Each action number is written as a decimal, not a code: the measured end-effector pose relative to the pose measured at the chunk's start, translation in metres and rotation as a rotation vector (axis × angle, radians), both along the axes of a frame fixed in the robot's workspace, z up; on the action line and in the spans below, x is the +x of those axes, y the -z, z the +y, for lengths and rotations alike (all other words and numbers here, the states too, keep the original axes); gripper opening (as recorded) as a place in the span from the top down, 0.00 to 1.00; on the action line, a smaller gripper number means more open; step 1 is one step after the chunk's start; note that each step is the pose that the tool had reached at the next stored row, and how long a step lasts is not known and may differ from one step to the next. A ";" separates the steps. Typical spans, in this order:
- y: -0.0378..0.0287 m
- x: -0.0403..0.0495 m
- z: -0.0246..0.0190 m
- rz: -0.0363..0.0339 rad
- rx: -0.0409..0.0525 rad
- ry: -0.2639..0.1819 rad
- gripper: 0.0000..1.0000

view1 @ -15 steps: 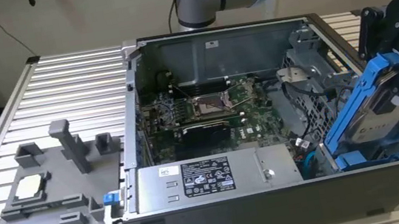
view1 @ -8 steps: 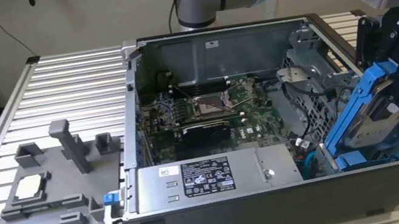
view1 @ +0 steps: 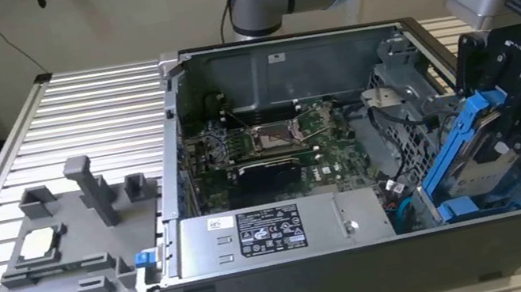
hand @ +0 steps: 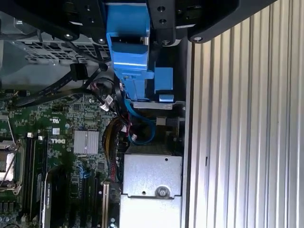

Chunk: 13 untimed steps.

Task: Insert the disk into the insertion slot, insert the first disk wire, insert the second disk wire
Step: 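Insert the disk into the insertion slot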

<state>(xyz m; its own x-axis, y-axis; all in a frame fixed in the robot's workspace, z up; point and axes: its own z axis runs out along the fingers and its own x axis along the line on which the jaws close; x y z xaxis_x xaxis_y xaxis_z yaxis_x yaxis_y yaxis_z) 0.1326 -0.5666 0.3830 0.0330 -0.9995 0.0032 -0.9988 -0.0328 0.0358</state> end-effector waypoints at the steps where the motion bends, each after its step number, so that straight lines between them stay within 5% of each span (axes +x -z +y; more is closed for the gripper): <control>1: 0.0017 0.0000 0.0003 0.0000 -0.0003 0.000 0.67; 13: 0.0236 0.0000 0.0008 0.0000 0.0001 -0.006 0.67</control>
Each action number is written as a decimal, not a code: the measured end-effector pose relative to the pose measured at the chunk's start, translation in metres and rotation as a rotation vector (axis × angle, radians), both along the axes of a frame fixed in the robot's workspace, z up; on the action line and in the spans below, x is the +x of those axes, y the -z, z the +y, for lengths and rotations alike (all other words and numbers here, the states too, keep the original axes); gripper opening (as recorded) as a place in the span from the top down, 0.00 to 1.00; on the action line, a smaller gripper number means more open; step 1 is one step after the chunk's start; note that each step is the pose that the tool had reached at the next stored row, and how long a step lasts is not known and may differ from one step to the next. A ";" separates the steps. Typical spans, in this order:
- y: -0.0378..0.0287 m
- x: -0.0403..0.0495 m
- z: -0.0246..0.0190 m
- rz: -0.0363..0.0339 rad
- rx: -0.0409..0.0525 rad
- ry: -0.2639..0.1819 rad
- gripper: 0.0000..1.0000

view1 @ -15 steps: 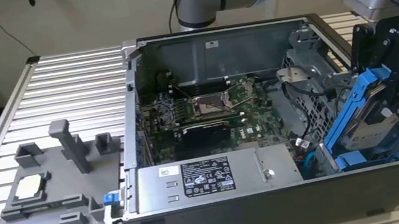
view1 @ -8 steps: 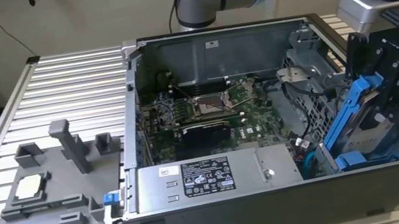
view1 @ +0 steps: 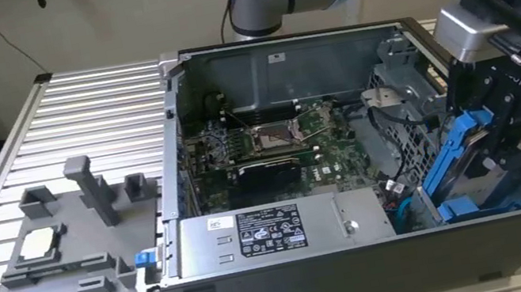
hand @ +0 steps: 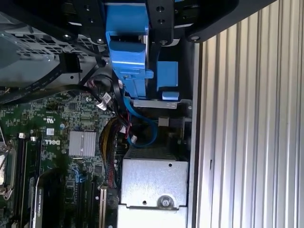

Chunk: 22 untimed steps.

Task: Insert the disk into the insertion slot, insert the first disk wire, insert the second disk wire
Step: 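Insert the disk into the insertion slot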

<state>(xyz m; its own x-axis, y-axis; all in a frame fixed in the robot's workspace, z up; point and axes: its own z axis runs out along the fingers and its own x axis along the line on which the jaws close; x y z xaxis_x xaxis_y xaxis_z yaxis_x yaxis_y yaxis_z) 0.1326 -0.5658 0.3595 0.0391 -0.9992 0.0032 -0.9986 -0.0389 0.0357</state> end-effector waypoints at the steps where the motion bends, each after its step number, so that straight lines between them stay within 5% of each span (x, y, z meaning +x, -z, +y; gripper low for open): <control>1: 0.0016 0.0000 0.0000 0.0000 -0.0005 0.000 0.67; 12: 0.0041 0.0001 0.0001 0.0000 0.0001 -0.002 0.66; 13: 0.0038 0.0000 0.0000 0.0000 -0.0002 -0.002 0.60; 19: -0.0199 0.0000 0.0000 0.0000 -0.0003 -0.002 0.60; 22: -0.0241 0.0000 0.0000 0.0000 -0.0001 -0.002 0.60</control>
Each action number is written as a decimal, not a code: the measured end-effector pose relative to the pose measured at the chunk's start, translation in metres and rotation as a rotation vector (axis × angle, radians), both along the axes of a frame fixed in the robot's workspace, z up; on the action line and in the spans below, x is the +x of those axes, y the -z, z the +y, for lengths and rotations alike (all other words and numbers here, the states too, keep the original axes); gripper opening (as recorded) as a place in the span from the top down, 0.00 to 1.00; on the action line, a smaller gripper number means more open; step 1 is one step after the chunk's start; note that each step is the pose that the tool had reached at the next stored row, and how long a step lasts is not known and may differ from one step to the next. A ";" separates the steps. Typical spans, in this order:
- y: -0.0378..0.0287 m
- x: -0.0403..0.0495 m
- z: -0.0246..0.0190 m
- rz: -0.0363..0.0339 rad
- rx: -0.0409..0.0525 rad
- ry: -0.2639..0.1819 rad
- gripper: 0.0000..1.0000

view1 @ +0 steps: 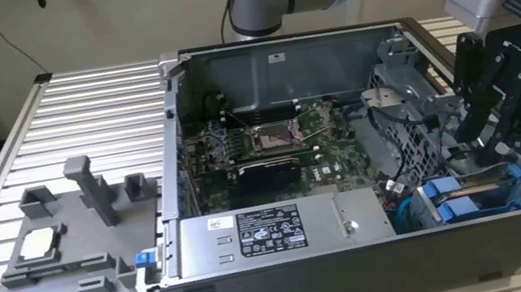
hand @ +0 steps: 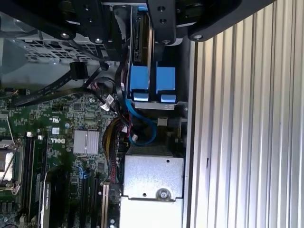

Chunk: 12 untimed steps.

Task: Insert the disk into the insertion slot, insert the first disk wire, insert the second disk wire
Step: 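Insert the disk into the insertion slot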

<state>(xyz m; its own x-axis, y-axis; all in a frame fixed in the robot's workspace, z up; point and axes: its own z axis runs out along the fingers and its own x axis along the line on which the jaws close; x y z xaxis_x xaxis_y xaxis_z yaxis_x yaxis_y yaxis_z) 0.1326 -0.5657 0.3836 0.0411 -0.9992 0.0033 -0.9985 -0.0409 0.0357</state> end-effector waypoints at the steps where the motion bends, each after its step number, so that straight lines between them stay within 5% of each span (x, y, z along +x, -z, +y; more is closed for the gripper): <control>1: 0.0000 0.0000 0.0000 0.0000 0.0001 0.000 0.60; 12: -0.0001 0.0016 0.0000 -0.0161 0.0017 -0.018 0.60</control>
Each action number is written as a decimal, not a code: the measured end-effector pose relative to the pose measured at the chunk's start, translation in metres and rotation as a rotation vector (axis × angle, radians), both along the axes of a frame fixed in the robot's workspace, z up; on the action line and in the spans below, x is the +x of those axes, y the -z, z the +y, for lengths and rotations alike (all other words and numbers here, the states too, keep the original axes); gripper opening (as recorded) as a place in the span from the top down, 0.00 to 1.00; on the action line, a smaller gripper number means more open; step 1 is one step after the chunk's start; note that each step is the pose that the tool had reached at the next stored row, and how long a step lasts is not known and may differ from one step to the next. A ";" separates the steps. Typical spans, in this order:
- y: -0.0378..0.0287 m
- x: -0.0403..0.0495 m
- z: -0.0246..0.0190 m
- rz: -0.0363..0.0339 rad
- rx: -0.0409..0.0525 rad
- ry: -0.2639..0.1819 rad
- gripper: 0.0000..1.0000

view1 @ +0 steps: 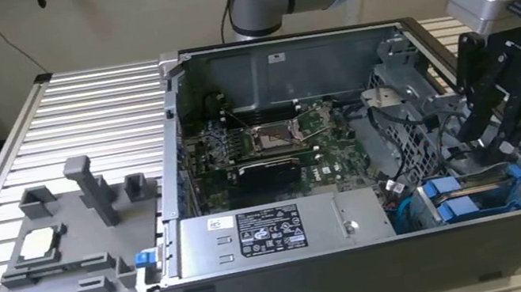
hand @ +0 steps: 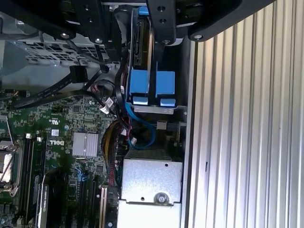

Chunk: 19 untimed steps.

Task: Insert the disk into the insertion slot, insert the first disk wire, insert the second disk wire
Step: 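Insert the disk into the insertion slot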

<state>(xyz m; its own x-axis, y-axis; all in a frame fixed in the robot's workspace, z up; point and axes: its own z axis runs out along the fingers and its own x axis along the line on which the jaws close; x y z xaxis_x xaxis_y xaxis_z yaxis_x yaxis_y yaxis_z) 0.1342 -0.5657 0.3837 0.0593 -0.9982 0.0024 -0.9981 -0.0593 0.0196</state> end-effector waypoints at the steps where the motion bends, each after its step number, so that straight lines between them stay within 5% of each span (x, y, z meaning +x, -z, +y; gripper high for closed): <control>1: -0.0001 0.0007 0.0000 -0.0012 0.0009 -0.002 0.60; 19: 0.0002 0.0286 0.0008 -0.0019 0.0025 -0.014 0.60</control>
